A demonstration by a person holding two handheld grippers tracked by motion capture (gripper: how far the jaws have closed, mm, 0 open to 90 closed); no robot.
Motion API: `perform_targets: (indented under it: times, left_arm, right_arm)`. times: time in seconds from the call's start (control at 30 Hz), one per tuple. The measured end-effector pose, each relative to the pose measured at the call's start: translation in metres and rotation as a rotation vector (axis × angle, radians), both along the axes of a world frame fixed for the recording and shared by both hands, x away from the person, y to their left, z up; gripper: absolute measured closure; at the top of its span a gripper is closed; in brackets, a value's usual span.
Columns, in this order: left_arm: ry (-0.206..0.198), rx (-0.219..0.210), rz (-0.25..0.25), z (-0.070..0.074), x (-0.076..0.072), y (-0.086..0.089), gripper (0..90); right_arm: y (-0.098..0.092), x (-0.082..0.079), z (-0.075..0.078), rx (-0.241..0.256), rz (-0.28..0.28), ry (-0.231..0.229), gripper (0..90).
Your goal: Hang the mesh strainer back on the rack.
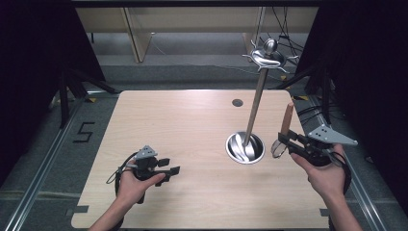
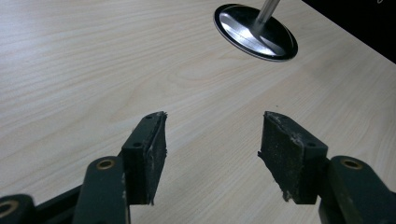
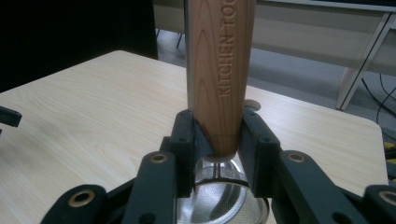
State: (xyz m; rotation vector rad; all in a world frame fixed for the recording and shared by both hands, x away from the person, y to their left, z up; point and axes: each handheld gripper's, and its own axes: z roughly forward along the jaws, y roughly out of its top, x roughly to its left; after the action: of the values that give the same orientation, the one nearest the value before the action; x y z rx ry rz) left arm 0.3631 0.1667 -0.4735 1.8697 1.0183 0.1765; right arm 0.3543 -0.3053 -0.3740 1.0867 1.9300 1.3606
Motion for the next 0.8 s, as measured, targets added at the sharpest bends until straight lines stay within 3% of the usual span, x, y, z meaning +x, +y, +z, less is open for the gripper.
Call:
perform_targets:
  times: [0.03, 0.1, 0.2, 0.23, 0.27, 0.33, 0.37, 0.8]
  left_arm:
    - [0.000, 0.003, 0.001, 0.000, 0.000, 0.000, 39.8]
    - [-0.001, 0.001, 0.001, 0.000, 0.000, 0.000, 39.8]
    - [0.002, 0.001, 0.000, 0.000, 0.000, 0.001, 39.8]
    - [0.002, 0.001, 0.000, 0.000, 0.000, 0.001, 39.8]
    - [-0.001, -0.001, 0.001, 0.000, 0.000, 0.000, 39.8]
    - [0.001, 0.001, 0.001, 0.000, 0.000, 0.001, 39.8]
    - [-0.001, 0.007, 0.000, 0.000, 0.000, 0.001, 39.8]
    - [-0.001, 0.002, 0.006, 0.000, 0.000, 0.000, 39.8]
  right_arm:
    - [-0.001, 0.002, 0.001, -0.021, 0.020, -0.019, 69.6]
    - [0.003, 0.000, 0.004, 0.010, -0.013, -0.008, 69.6]
    - [0.003, 0.002, 0.007, -0.002, -0.008, -0.012, 69.6]
    - [0.005, 0.000, 0.008, 0.013, -0.023, 0.006, 69.6]
    - [0.006, 0.001, 0.008, 0.016, -0.035, -0.018, 69.6]
    - [0.004, 0.002, 0.010, 0.006, -0.012, -0.015, 69.6]
    - [0.005, 0.000, 0.012, 0.012, -0.028, 0.000, 69.6]
    - [0.006, 0.004, 0.032, 0.024, -0.047, -0.019, 69.6]
